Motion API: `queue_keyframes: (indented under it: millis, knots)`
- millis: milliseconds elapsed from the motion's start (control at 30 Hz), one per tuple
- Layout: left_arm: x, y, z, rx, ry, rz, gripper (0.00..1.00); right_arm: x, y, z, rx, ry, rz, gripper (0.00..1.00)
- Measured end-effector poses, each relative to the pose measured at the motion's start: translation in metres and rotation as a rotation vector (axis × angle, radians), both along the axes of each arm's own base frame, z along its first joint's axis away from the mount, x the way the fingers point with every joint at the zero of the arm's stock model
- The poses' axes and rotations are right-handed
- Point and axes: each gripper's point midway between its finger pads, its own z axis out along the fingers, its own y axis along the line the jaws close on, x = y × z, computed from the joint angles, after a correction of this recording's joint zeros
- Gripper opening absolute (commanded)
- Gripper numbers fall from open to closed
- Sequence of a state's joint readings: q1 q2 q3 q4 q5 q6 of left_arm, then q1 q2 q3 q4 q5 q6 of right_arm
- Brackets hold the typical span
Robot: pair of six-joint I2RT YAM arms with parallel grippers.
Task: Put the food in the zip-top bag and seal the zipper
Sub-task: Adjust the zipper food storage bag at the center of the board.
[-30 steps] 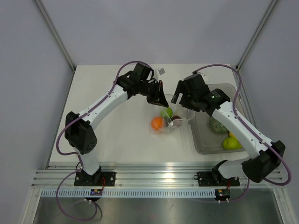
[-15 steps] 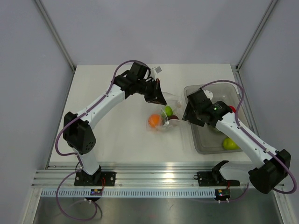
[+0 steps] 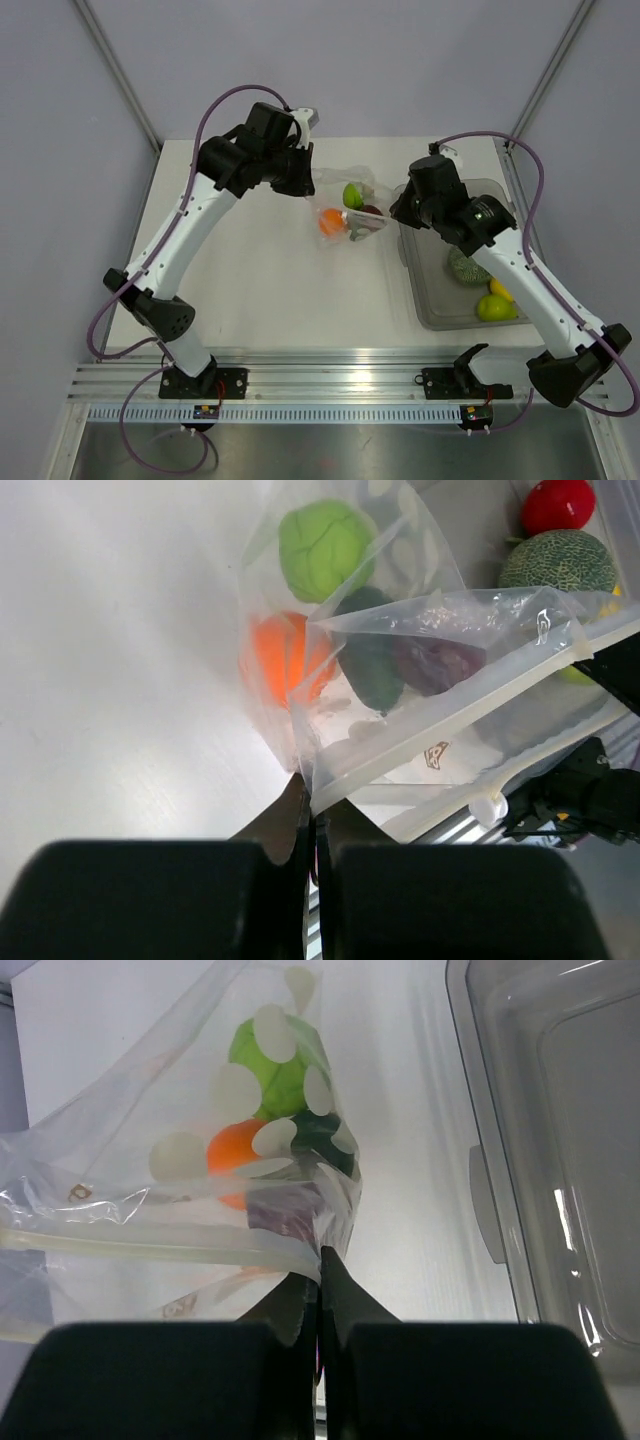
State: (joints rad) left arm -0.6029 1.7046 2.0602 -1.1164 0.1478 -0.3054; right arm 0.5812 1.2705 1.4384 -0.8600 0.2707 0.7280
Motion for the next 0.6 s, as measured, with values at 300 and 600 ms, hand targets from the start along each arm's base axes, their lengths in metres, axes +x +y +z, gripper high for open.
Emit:
queue_keyframes:
  millis: [300, 600]
  knots:
    - [-0.007, 0.005, -0.076, 0.145, 0.124, -0.015, 0.0, 0.029, 0.03, -0.12, -0.12, 0.236, 0.043, 0.0]
    - [0.001, -0.01, -0.111, 0.177, 0.224, -0.027, 0.0, 0.04, 0.053, -0.109, -0.116, 0.269, 0.137, 0.02]
